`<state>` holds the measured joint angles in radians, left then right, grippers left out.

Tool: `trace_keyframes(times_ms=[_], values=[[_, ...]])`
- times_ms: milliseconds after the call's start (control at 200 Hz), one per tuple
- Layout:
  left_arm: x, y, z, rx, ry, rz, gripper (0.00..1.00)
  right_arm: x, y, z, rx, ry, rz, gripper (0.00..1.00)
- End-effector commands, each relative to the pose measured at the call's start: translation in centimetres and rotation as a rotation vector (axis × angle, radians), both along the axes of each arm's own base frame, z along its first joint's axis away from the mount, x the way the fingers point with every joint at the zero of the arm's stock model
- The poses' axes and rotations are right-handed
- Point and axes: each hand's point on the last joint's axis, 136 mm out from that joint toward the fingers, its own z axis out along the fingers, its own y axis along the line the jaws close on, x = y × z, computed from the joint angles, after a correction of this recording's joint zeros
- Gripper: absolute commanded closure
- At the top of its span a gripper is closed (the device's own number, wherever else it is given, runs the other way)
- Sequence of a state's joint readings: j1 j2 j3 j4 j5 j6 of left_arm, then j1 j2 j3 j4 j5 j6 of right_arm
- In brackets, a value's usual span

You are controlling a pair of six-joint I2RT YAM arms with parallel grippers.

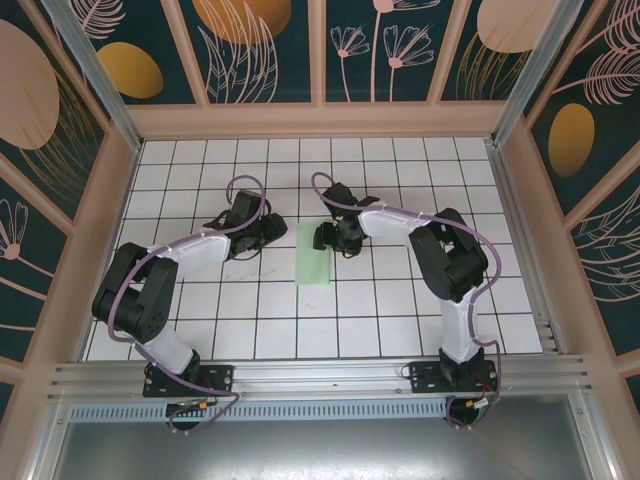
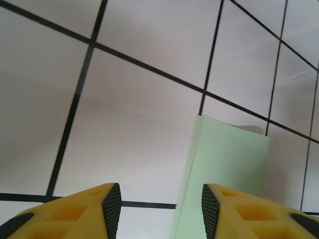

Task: Fold a paper plane with a square sheet of paper (pick it up from the middle)
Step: Hold the square sheet of paper at the center of the table.

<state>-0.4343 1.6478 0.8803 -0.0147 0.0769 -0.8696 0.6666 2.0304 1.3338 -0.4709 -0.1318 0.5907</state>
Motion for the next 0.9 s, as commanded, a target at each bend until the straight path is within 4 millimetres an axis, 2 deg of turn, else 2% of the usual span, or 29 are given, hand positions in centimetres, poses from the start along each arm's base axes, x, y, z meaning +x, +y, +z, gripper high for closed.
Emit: trace_keyframes(times_ms=[0, 185, 410, 640, 706, 726, 896], values=[[0.0, 0.2, 0.6, -0.024, -0.011, 0.01, 0.51, -4.2, -3.9, -11.1, -0.202, 0.181, -0.006, 0.31], [-0.1, -0.8, 0.6, -0.059, -0.013, -0.031, 0.52, -4.2, -3.7, -11.4, -0.21, 0.186, 0.0, 0.29], [-0.2, -3.1, 1.3, -0.153, -0.04, -0.138, 0.62, -4.3, -3.5, -11.7, -0.212, 0.191, 0.014, 0.29], [-0.5, -4.5, 0.3, -0.2, -0.017, -0.205, 0.72, -4.4, -3.4, -12.1, -0.223, 0.197, 0.027, 0.28], [-0.5, -4.9, 0.6, -0.216, -0.022, -0.219, 0.74, -4.4, -3.4, -12.2, -0.225, 0.199, 0.03, 0.28], [-0.7, -4.9, -0.5, -0.209, 0.004, -0.22, 0.75, -4.4, -3.4, -12.1, -0.225, 0.197, 0.03, 0.27], [-0.7, -5.5, -1.1, -0.228, 0.022, -0.242, 0.81, -4.5, -3.5, -12.4, -0.237, 0.198, 0.041, 0.27]])
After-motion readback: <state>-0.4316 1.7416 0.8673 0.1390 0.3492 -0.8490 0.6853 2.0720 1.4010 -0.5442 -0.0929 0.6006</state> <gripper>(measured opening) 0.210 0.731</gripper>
